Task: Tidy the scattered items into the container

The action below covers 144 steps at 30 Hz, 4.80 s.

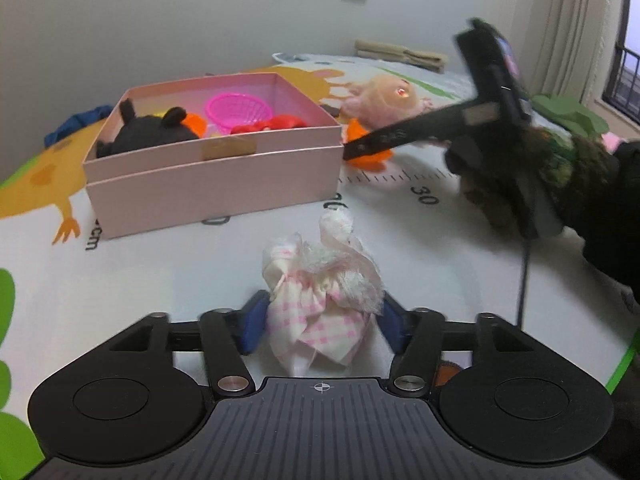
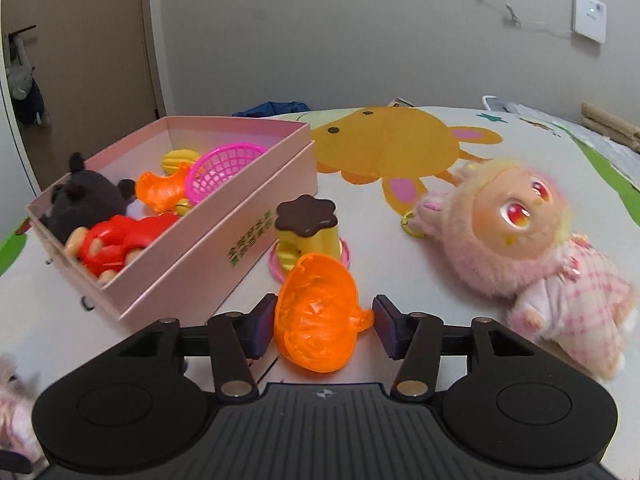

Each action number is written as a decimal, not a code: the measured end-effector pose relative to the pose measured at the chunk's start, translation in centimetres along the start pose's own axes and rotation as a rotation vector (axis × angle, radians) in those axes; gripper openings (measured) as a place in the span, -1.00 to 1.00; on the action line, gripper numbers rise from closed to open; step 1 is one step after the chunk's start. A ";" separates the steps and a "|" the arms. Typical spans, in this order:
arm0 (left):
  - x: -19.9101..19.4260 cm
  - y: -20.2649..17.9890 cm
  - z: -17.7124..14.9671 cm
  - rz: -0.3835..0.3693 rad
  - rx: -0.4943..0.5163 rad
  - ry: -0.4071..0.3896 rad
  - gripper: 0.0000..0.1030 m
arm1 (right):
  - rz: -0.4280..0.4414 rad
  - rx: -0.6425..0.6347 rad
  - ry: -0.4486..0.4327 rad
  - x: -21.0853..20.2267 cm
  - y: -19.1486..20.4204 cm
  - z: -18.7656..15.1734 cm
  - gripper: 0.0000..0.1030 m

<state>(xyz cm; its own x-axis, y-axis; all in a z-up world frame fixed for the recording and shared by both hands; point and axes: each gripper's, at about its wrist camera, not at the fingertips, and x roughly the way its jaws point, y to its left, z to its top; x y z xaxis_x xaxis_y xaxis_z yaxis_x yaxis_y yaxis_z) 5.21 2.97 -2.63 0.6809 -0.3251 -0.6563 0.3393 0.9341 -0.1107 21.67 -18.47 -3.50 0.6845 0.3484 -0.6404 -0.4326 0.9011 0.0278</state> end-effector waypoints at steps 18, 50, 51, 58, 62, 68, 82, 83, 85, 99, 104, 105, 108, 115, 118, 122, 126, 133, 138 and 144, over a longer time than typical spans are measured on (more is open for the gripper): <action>1.1 -1.4 -0.6 0.058 0.042 -0.054 0.05 | -0.026 -0.081 -0.028 -10.5 7.6 -6.8 0.00; -5.7 -1.4 -5.2 0.232 0.152 -0.047 0.82 | -0.032 -0.136 -0.054 -16.1 13.0 -13.3 0.43; -5.6 -1.1 -5.3 0.252 0.149 -0.041 0.82 | -0.050 -0.135 -0.051 -16.1 12.8 -13.4 0.44; -6.7 1.1 -5.2 0.255 0.063 -0.041 0.83 | -0.087 -0.066 -0.046 -16.6 10.9 -13.4 0.48; -7.3 0.7 -4.5 0.113 -0.013 -0.055 0.87 | -0.048 -0.072 -0.067 -17.1 11.7 -13.1 0.55; -5.0 -1.3 -4.0 0.173 0.034 -0.061 0.87 | -0.041 -0.092 -0.067 -15.8 13.2 -12.5 0.56; -3.7 1.0 -4.1 0.190 -0.027 -0.051 -0.15 | 0.016 -0.072 -0.008 -13.8 13.4 -12.0 0.02; -3.8 1.0 -4.1 0.191 -0.023 -0.054 -0.16 | 0.017 -0.079 -0.010 -13.9 13.5 -11.9 0.02; -4.1 1.1 -4.2 0.196 -0.018 -0.056 -0.19 | 0.019 -0.082 -0.013 -14.0 13.5 -11.9 0.02; -5.6 1.0 -2.9 0.198 0.013 -0.113 -0.31 | 0.035 -0.119 -0.046 -15.1 13.5 -9.1 0.02; -5.6 2.8 -0.7 0.156 -0.027 -0.164 -0.34 | 0.080 -0.082 -0.086 -15.0 12.2 -6.3 0.02; -5.5 3.1 0.1 0.147 -0.029 -0.174 -0.34 | 0.088 -0.073 -0.085 -14.6 11.9 -5.6 0.02; -4.9 4.3 3.4 0.150 0.006 -0.218 -0.34 | 0.089 -0.099 -0.099 -13.4 11.6 -3.2 0.02; -0.6 8.3 13.3 0.099 0.007 -0.256 -0.33 | 0.040 -0.169 -0.189 -9.1 10.5 4.3 0.02; 1.4 9.2 16.8 0.097 0.061 -0.297 -0.15 | 0.034 -0.183 -0.212 -6.1 9.7 6.8 0.03; 4.6 10.9 18.8 0.091 0.051 -0.302 0.43 | 0.056 -0.165 -0.209 -1.9 8.5 8.7 0.29; 7.5 12.1 18.1 0.100 0.008 -0.235 0.64 | 0.065 -0.129 -0.220 -0.9 6.5 8.6 0.29; 6.4 10.2 15.4 0.178 0.039 -0.277 0.83 | -0.074 -0.086 -0.223 -3.1 0.6 5.7 0.33; 3.2 6.6 13.3 0.100 0.051 -0.355 0.89 | -0.092 -0.114 -0.122 -2.6 -1.2 3.0 0.15; 2.7 2.5 10.1 -0.004 0.056 -0.281 0.89 | -0.033 -0.161 -0.127 -0.8 1.0 1.9 0.13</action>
<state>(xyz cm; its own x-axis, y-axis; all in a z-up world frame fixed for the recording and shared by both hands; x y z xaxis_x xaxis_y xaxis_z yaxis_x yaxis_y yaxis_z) 14.43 2.91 2.82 0.8298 -0.3642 -0.4229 0.3726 0.9256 -0.0660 21.77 -17.40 -1.52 0.7640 0.3583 -0.5365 -0.4900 0.8633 -0.1212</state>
